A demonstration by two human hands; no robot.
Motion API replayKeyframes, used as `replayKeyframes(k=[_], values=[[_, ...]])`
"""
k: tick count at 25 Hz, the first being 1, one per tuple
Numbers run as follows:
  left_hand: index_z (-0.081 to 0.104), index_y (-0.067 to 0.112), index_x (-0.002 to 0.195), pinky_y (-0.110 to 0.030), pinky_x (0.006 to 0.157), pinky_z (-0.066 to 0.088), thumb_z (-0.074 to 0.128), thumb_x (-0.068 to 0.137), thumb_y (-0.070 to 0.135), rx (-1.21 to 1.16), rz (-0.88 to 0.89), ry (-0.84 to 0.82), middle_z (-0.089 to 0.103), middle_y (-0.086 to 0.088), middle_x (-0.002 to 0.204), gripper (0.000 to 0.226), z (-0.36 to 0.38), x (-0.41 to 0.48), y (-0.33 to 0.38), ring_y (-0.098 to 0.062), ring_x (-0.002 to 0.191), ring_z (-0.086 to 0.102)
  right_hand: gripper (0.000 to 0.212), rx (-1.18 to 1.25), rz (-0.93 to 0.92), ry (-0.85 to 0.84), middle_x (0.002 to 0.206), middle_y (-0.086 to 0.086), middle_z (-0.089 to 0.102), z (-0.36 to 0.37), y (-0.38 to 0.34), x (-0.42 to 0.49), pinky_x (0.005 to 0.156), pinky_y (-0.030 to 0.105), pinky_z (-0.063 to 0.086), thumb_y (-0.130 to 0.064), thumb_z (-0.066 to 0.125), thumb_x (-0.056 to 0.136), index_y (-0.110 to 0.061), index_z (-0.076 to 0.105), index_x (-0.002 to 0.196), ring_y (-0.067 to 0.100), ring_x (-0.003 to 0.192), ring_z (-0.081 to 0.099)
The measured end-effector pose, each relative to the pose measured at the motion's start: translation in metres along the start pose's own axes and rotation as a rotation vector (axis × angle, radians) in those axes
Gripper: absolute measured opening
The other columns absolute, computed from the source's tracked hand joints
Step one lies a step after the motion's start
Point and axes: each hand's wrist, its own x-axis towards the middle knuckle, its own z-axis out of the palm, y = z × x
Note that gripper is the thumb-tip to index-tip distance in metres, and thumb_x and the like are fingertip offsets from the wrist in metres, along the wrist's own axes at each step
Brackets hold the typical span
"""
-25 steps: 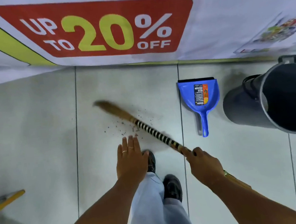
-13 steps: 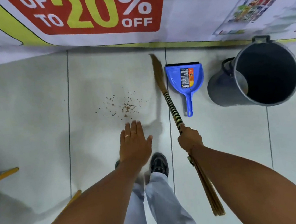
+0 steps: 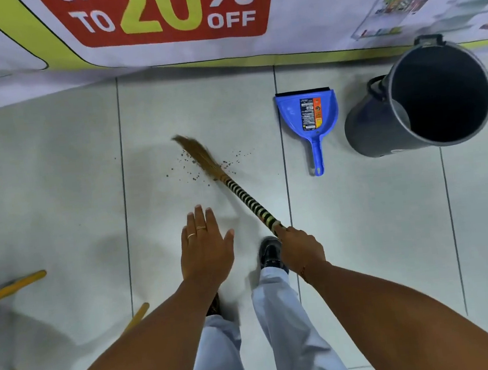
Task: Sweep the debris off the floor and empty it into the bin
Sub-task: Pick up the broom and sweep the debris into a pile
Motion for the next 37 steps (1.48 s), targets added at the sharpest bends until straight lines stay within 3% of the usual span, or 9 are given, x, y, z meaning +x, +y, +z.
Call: replayKeyframes(k=[3, 7, 10, 12, 20, 24, 32, 34, 37], values=[[0.009, 0.004, 0.15, -0.04, 0.121, 0.013, 0.033, 0.098, 0.042, 0.02, 0.025, 0.043, 0.001, -0.018, 0.16, 0.069, -0.006, -0.022, -0.019, -0.032, 0.148, 0.005, 0.064, 0.084, 0.015, 0.105, 0.132, 0.005, 0.048, 0.013, -0.006, -0.034, 0.078, 0.038, 0.05, -0.01, 0.042, 0.09, -0.031, 0.024, 0.147, 0.034, 0.102, 0.059], [0.008, 0.004, 0.15, -0.04, 0.121, 0.011, 0.033, 0.098, 0.041, 0.038, 0.101, 0.055, 0.001, -0.016, 0.16, 0.068, -0.017, -0.041, -0.042, -0.031, 0.148, 0.004, 0.06, 0.226, 0.259, 0.2, 0.133, 0.011, 0.047, 0.026, -0.019, -0.055, 0.085, 0.04, 0.048, -0.011, 0.04, 0.092, -0.027, 0.021, 0.148, 0.037, 0.108, 0.056], [0.005, 0.004, 0.15, -0.04, 0.122, 0.009, 0.028, 0.099, 0.041, 0.078, 0.154, 0.04, 0.002, -0.015, 0.161, 0.067, -0.018, -0.045, -0.054, -0.03, 0.148, 0.002, 0.048, 0.407, 0.469, 0.092, 0.133, 0.017, 0.051, 0.045, -0.035, -0.056, 0.096, 0.041, 0.044, -0.013, 0.036, 0.095, -0.012, 0.032, 0.143, 0.037, 0.118, 0.053], [0.005, 0.004, 0.15, -0.04, 0.123, 0.009, 0.027, 0.1, 0.041, 0.092, 0.178, 0.026, 0.003, -0.015, 0.161, 0.066, -0.018, -0.047, -0.063, -0.03, 0.148, 0.002, 0.041, 0.483, 0.508, 0.003, 0.134, 0.019, 0.053, 0.062, -0.049, -0.059, 0.1, 0.039, 0.043, -0.015, 0.037, 0.096, -0.006, 0.043, 0.136, 0.035, 0.121, 0.052], [0.027, -0.003, 0.144, -0.047, 0.117, 0.024, 0.042, 0.096, 0.036, 0.086, 0.177, 0.066, 0.027, -0.023, 0.154, 0.064, -0.002, -0.068, -0.125, -0.038, 0.143, 0.024, 0.038, 0.413, 0.394, -0.084, 0.135, 0.018, 0.052, 0.108, -0.105, -0.057, 0.098, 0.036, 0.044, -0.012, 0.037, 0.096, -0.005, 0.045, 0.132, 0.032, 0.123, 0.051], [0.018, 0.001, 0.148, -0.042, 0.12, 0.016, 0.037, 0.098, 0.038, 0.058, 0.127, 0.045, 0.017, -0.018, 0.158, 0.065, -0.001, -0.071, -0.146, -0.033, 0.147, 0.014, 0.038, 0.36, 0.346, -0.058, 0.132, 0.018, 0.055, 0.11, -0.124, -0.049, 0.097, 0.037, 0.045, -0.013, 0.036, 0.095, -0.006, 0.044, 0.132, 0.032, 0.121, 0.052], [0.015, 0.003, 0.149, -0.04, 0.12, 0.015, 0.035, 0.098, 0.04, 0.052, 0.107, 0.065, 0.016, -0.016, 0.159, 0.066, 0.001, -0.067, -0.156, -0.031, 0.147, 0.012, 0.039, 0.335, 0.257, -0.038, 0.128, 0.014, 0.056, 0.116, -0.159, -0.051, 0.093, 0.039, 0.047, -0.013, 0.036, 0.095, -0.012, 0.044, 0.133, 0.032, 0.118, 0.054], [0.021, 0.001, 0.147, -0.042, 0.119, 0.019, 0.04, 0.097, 0.037, 0.072, 0.117, 0.065, 0.022, -0.019, 0.157, 0.065, 0.004, -0.067, -0.157, -0.034, 0.146, 0.018, 0.045, 0.354, 0.214, 0.019, 0.127, 0.012, 0.056, 0.119, -0.161, -0.063, 0.09, 0.039, 0.047, -0.01, 0.036, 0.094, -0.017, 0.039, 0.138, 0.031, 0.115, 0.055], [0.044, -0.007, 0.134, -0.051, 0.106, 0.04, 0.062, 0.087, 0.03, 0.14, 0.155, 0.03, 0.047, -0.027, 0.141, 0.063, 0.011, -0.074, -0.153, -0.042, 0.132, 0.043, 0.061, 0.424, 0.177, 0.14, 0.132, 0.01, 0.051, 0.125, -0.148, -0.092, 0.087, 0.038, 0.049, -0.005, 0.04, 0.09, -0.025, 0.029, 0.146, 0.032, 0.112, 0.056]])
